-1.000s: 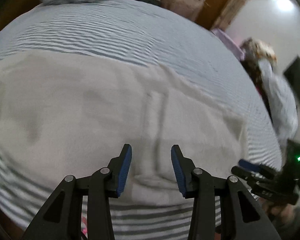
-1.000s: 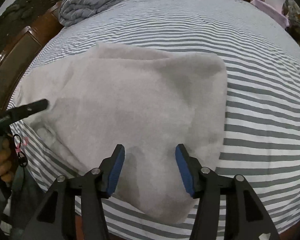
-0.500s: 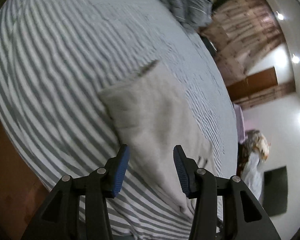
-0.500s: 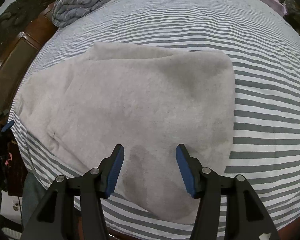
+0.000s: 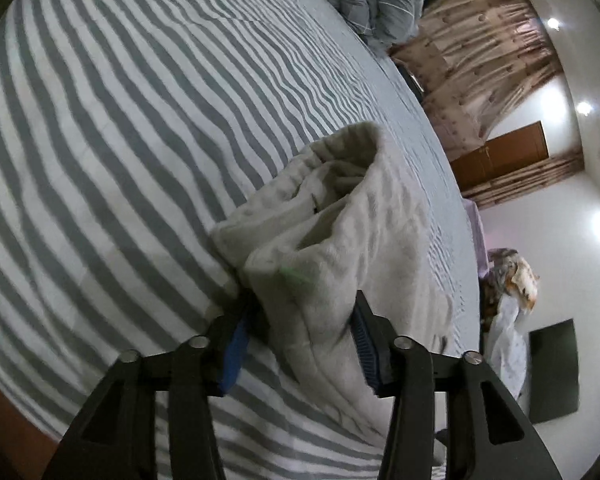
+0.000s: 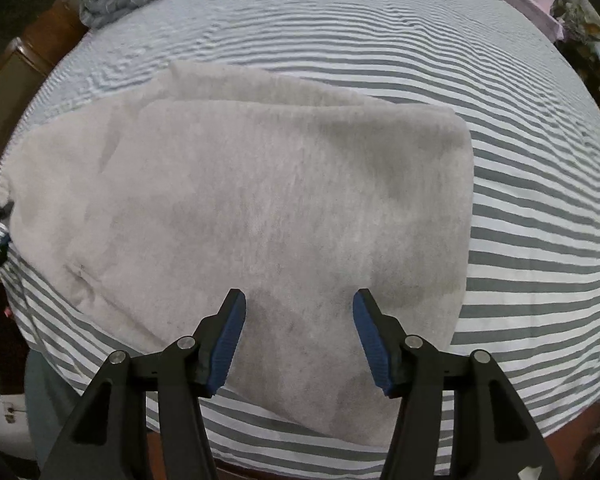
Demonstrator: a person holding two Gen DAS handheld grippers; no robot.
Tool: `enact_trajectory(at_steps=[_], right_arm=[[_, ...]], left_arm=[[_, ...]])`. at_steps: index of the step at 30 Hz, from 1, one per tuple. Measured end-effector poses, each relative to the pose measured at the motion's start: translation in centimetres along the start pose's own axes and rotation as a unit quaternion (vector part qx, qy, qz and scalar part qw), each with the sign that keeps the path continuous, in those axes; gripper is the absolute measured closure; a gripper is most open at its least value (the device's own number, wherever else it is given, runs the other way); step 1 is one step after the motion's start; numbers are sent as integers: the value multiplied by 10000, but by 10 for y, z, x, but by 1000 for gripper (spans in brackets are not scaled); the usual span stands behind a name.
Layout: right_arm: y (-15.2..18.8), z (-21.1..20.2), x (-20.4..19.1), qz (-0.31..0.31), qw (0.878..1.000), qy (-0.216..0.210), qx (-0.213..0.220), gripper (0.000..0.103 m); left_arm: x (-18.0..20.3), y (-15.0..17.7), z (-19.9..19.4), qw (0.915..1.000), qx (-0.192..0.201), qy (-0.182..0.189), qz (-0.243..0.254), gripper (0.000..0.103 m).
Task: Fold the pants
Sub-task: 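Grasp the pants edge with the left gripper and lift it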
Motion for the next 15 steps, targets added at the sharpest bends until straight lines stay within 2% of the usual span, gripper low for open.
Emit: enact_trajectory(at_steps=[2, 8, 12, 15], right_arm=[[-3, 2, -4, -48, 9999, 133, -66, 48], [-9, 9, -13, -179, 9989, 393, -179, 42], [-11, 10, -18, -237, 9985, 456, -175, 40], [-12, 11, -22, -209, 9985, 468, -169, 38]], left_arm=[[-4, -2, 5, 9999, 60, 107, -14, 45], [-8, -6, 6, 9988, 262, 347, 203, 45], [-17, -7, 7, 9979, 310, 541, 165, 47], [-16, -10, 11, 9974, 323, 575, 293, 43]])
Point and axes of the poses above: each gripper's, at about its wrist camera, not at the fingertips, and z roughly the way its jaws point, x to its right, y to its underside, the point moved 5 cm from there along z, roughly the way its jaws point, and after that the axes turned 9 degrees about y, right-handed, at the moved point
